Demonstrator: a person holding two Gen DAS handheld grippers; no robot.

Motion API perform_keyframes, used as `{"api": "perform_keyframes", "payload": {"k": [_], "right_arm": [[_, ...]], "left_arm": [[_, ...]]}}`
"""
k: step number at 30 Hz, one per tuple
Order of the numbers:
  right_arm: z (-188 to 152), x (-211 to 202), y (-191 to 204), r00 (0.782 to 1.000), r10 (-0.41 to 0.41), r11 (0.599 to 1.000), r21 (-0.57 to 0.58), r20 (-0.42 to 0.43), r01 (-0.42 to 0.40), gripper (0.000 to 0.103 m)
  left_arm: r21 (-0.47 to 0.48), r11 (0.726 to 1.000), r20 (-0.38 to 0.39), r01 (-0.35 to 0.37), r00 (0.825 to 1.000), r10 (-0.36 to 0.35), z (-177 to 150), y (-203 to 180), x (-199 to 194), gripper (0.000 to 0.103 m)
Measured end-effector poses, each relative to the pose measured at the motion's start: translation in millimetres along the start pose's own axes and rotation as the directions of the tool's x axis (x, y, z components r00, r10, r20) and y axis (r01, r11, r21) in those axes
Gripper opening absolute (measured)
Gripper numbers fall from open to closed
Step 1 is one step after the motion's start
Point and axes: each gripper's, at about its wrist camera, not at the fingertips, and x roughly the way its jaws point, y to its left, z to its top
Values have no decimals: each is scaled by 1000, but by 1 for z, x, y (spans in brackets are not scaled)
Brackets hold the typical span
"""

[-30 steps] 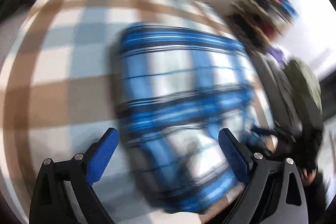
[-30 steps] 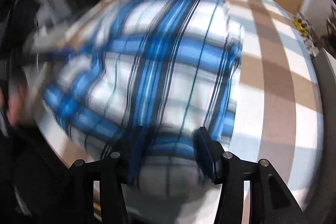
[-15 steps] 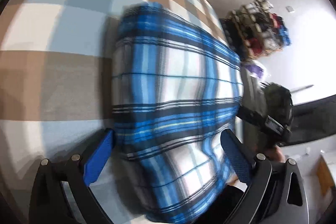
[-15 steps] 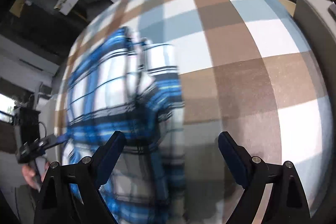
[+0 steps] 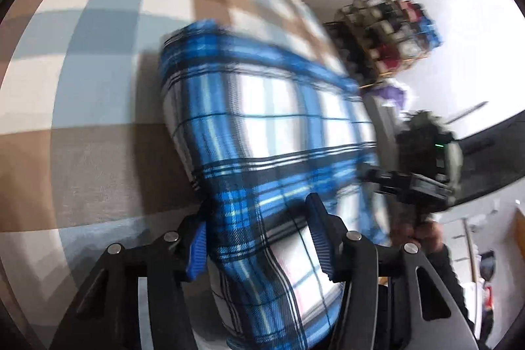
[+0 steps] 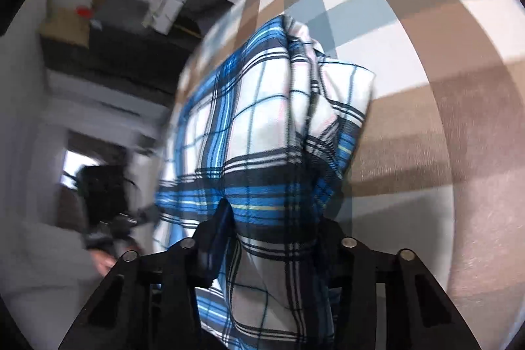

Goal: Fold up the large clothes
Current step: 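Grasp the folded bundle with the left gripper while the right gripper grasps it too, then carry the bundle with both grippers and lower it onto the grey bench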

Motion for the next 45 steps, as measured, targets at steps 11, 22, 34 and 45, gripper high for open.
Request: {"api": "perform_keyframes", "payload": {"k": [11,22,34,45], "right_arm": [[-35,-20,44,991,-1,991,-133,134,19,25],[-55,-31,156,977,77,955,-296,201,-14,24],[-79,116,364,949,314,858,-420,-25,-295,30],[-154,330,372,908,-87,848,-509,-409,-149,40]], "left_arm": [[45,998,28,38,999,-40,-13,-22,-30,14],[124,989,143,-77,988,59,-32,-47,-145,14],[-26,904,288,-427,863,416,-71,52,-357,14],[-417,797,88,-436,854,513,-132,293,-327,27]]}}
